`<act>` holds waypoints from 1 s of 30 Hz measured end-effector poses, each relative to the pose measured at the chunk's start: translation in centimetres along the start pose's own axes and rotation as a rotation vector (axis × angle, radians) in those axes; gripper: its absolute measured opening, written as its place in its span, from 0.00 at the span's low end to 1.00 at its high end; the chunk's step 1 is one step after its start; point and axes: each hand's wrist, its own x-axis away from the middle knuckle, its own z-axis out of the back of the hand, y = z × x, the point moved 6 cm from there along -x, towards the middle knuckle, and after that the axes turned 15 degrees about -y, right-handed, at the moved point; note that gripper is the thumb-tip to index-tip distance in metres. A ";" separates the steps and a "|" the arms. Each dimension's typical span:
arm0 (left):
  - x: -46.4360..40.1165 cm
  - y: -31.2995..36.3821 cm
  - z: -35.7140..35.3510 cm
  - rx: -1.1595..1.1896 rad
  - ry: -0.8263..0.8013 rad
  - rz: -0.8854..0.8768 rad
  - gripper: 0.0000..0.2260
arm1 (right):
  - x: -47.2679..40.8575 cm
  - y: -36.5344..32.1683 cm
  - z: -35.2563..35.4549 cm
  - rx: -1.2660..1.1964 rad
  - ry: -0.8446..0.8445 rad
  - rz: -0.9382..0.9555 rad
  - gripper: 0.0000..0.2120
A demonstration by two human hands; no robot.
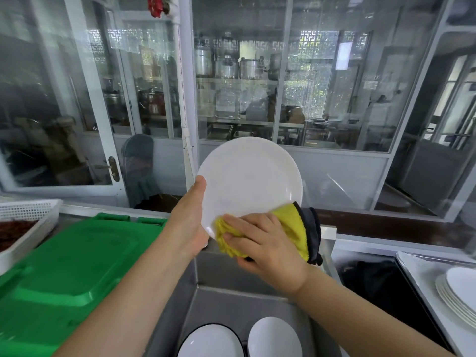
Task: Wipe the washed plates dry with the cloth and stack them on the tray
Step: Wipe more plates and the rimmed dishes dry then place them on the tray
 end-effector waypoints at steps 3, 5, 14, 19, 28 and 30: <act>-0.1 0.5 0.4 -0.076 0.045 -0.041 0.23 | 1.6 1.6 0.5 0.091 0.031 -0.025 0.14; -0.3 0.5 0.8 -0.111 0.076 -0.067 0.20 | 2.4 3.4 1.3 0.107 0.102 -0.136 0.15; -0.4 -1.2 2.3 -0.100 0.221 -0.054 0.16 | 2.6 9.8 5.1 -0.429 0.386 -0.676 0.20; -0.8 -1.3 2.5 -0.126 0.258 -0.076 0.17 | 2.4 10.4 3.0 -1.019 0.284 -0.811 0.18; -1.2 -1.2 2.4 -0.465 0.358 -0.125 0.15 | 2.9 7.9 3.7 -0.662 0.385 -0.715 0.25; -0.8 -2.2 1.0 -0.236 0.263 -0.068 0.15 | 2.5 6.4 4.2 -0.430 0.378 -0.575 0.21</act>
